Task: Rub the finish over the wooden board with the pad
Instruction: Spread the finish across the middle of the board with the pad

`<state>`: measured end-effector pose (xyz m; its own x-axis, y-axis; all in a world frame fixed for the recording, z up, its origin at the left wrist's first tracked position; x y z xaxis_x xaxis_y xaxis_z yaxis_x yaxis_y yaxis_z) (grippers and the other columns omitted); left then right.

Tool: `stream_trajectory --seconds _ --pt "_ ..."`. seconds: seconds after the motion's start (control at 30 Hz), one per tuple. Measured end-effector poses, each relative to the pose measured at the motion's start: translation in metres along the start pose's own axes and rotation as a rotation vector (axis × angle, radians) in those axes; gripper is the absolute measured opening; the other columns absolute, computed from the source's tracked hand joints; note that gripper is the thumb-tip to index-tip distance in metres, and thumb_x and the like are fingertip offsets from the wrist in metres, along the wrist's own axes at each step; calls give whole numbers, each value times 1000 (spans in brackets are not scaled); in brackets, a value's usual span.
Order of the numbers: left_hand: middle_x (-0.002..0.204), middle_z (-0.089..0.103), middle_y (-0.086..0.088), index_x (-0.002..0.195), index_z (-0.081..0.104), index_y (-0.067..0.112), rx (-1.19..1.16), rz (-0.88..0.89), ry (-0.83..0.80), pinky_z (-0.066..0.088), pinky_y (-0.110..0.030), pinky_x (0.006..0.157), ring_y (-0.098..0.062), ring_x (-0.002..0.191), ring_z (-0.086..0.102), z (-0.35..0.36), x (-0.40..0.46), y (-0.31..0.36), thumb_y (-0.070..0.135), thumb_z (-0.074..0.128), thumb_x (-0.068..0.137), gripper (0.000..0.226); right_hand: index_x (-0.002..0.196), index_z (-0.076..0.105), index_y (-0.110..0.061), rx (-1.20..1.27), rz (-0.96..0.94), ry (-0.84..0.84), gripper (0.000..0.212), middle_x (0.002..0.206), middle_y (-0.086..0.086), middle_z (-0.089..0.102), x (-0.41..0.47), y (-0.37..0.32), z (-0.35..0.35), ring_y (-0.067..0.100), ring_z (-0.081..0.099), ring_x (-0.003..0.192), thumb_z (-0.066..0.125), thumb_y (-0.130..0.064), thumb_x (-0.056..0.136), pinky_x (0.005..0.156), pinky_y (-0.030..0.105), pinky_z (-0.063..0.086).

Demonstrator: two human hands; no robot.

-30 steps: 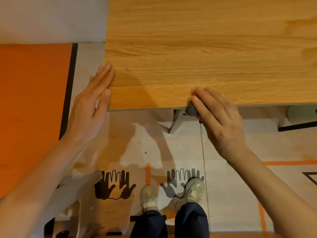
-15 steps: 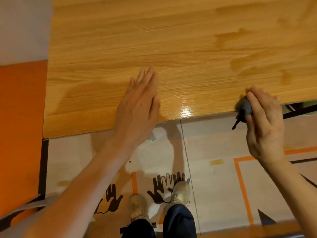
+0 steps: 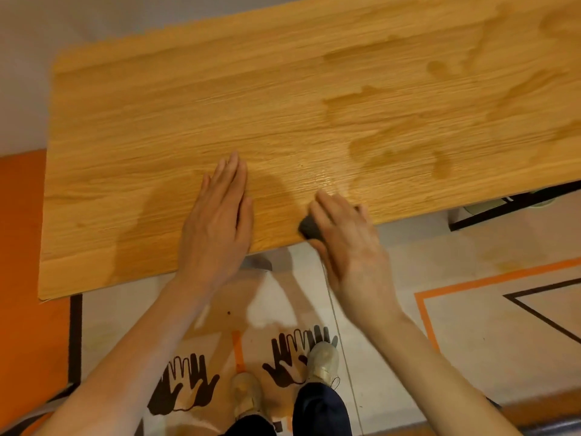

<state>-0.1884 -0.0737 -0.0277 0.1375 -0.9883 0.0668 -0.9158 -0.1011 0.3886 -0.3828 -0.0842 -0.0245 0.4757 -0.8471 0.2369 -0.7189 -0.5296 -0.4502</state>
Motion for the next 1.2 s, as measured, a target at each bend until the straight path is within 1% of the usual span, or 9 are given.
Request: stream_trajectory --seconds 0.17,0.27,0.43,0.53,0.67,0.77,0.97,1.07,1.2 --pt "167 15 -1 157 23 11 7 -17 8 2 -26 126 -12 155 9 0 -1 1 33 23 108 54 142 43 -4 -5 291 96 44 152 10 37 -3 95 -57 23 24 146 37 -24 103 123 42 9" --pt "166 16 -2 157 23 10 13 -21 15 3 -27 126 -14 155 11 0 0 2 31 23 108 53 143 40 -1 -33 483 159 44 153 14 34 6 96 -59 28 20 147 36 -21 103 122 44 9" --pt "167 16 -1 157 23 10 19 -33 4 5 -27 126 -14 155 12 0 1 1 29 24 107 53 149 19 -1 -303 197 -49 52 157 15 18 25 -1 -8 31 20 147 21 -27 105 120 46 22" --pt "167 15 0 157 22 10 27 -27 -7 4 -27 126 -14 155 11 1 0 3 29 23 107 53 145 36 -7 -242 15 -87 46 153 11 34 31 0 -10 27 31 143 43 -23 102 118 43 28" --pt "167 15 -1 157 23 11 22 -34 -10 7 -31 127 -13 155 11 3 -1 3 32 22 107 54 121 64 -3 192 293 102 30 136 16 55 33 85 -58 29 45 132 62 -9 92 115 35 30" --pt "167 16 -2 157 24 10 24 -37 -3 9 -35 127 -14 155 12 3 -1 1 32 22 108 54 118 67 -4 243 534 263 26 134 12 58 34 109 -77 24 47 131 61 -11 93 114 38 35" --pt "167 16 -3 157 23 9 28 -28 -19 10 -36 127 -14 155 11 2 1 0 29 23 108 53 129 58 -3 122 144 6 35 140 14 53 45 -19 0 31 44 136 58 -12 95 114 47 34" --pt "167 14 -1 158 22 11 27 -31 -32 6 -31 127 -11 155 8 4 1 0 30 23 108 53 127 61 -6 59 -27 -28 38 138 10 56 51 -17 -5 26 48 132 65 -19 92 111 44 39" --pt "168 13 -1 158 20 12 43 -34 -38 3 -29 126 -12 155 8 5 -2 -1 32 21 109 53 134 54 -5 75 200 -11 39 146 10 46 48 73 -47 25 36 140 55 -17 97 120 40 23"
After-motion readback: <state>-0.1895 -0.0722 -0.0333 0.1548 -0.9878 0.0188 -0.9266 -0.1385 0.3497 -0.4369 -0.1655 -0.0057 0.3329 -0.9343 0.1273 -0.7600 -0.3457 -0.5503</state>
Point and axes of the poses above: each hand's wrist, its own x-axis towards the middle knuckle, its own z-axis out of the palm, y = z × x, the point moved 4 cm from there along x, towards the middle knuckle
